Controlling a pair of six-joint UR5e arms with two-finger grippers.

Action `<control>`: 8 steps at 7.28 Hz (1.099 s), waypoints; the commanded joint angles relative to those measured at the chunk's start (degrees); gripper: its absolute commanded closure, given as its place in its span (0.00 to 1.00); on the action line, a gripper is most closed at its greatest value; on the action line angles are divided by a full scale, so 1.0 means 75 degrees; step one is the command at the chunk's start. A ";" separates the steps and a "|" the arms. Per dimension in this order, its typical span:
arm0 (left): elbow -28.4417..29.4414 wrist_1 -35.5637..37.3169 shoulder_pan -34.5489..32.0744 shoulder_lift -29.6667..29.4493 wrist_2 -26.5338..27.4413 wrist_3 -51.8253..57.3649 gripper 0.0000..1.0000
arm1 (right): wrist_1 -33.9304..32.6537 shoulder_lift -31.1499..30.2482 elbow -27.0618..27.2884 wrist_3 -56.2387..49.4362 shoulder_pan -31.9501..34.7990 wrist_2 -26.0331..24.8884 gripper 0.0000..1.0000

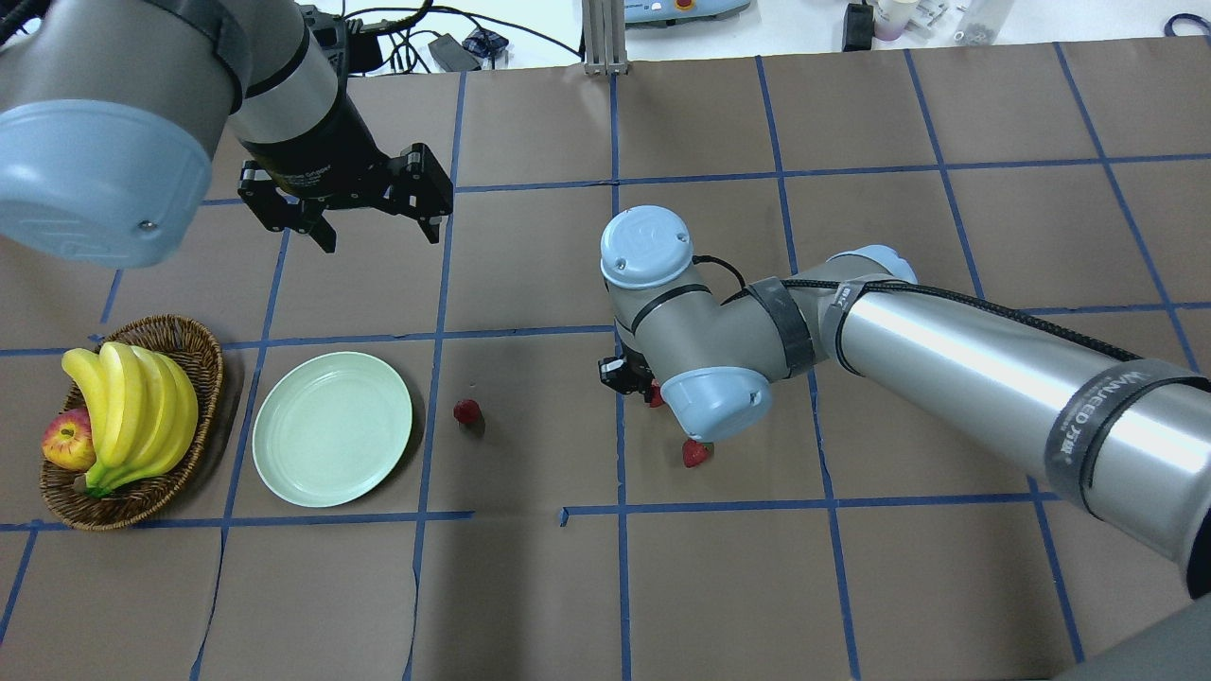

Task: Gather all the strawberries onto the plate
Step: 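Move the right gripper back to the next strawberry and grasp it, then set the strawberry down next to the first one with the right gripper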

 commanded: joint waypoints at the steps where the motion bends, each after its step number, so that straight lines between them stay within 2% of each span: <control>1: 0.0000 0.0002 0.0002 0.0005 -0.0004 0.0002 0.00 | -0.0662 0.0099 -0.0122 0.0894 0.0168 0.1161 1.00; 3: 0.0001 -0.0009 0.0002 0.0028 -0.0004 0.0002 0.00 | -0.1084 0.0543 -0.0133 0.1282 0.0660 0.1245 0.97; 4: 0.0000 -0.0009 0.0002 0.0029 -0.0004 0.0002 0.00 | -0.1225 0.0511 -0.0099 0.1294 0.0697 0.1269 0.01; 5: 0.0000 -0.0009 0.0002 0.0029 -0.0004 0.0002 0.00 | -0.1133 0.0406 -0.0052 0.1189 0.0755 0.1095 0.00; 6: 0.0000 -0.0009 0.0002 0.0029 0.0007 0.0002 0.00 | -0.0239 0.0057 -0.0133 0.1072 0.0709 0.0362 0.00; 7: 0.0000 -0.0009 0.0002 0.0029 -0.0004 0.0002 0.00 | 0.0849 -0.0283 -0.0192 0.0561 0.0616 -0.0063 0.00; 8: 0.0012 -0.0009 0.0013 0.0017 0.0007 0.0002 0.00 | 0.1556 -0.0495 -0.0099 0.0184 0.0337 -0.0601 0.00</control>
